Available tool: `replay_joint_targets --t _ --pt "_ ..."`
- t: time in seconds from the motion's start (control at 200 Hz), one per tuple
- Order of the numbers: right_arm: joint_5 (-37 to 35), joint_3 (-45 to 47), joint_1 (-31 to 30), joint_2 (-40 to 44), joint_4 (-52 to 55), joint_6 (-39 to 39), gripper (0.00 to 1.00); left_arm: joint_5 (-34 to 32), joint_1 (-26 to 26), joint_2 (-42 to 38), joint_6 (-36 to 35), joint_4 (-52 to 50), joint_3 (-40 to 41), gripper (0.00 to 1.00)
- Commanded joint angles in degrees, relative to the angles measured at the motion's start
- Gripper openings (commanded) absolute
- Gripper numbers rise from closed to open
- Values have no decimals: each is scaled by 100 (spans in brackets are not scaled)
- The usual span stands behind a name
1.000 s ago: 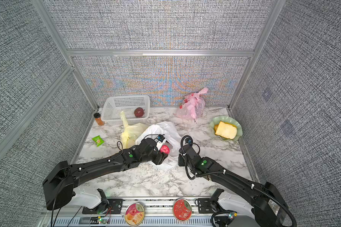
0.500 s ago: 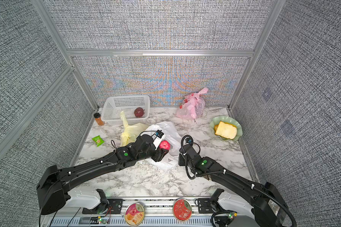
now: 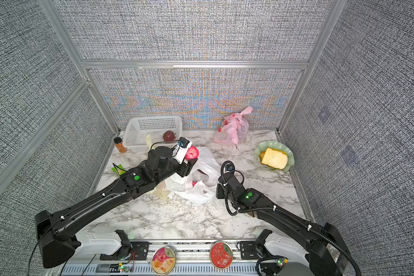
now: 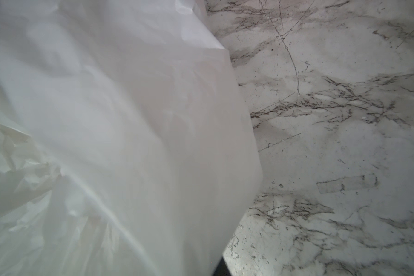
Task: Untie the knot of a plastic bag & take out the apple
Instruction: Place the apple in the basket.
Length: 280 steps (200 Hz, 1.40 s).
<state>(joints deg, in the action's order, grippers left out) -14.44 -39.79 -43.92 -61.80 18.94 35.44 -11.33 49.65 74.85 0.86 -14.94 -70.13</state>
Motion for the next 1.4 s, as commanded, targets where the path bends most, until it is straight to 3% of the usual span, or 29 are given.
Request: replay_joint_targets --t 0.0,0.425,0.74,1.08,1.396 --pt "70 -94 -2 -51 0 -83 0 80 -305 103 -319 -139 -187 67" --pt "25 -140 24 -133 30 -133 0 1208 -1773 980 -212 -73 -827 66" --pt "-22 -31 91 -130 4 -134 0 2231 -3110 2638 285 -97 -1784 66" --pt "-33 33 169 -281 41 -145 0 1797 -3755 4775 361 -518 -3619 66" --pt "-33 46 247 -403 5 -149 0 1632 -3837 5651 454 -560 -4241 78"
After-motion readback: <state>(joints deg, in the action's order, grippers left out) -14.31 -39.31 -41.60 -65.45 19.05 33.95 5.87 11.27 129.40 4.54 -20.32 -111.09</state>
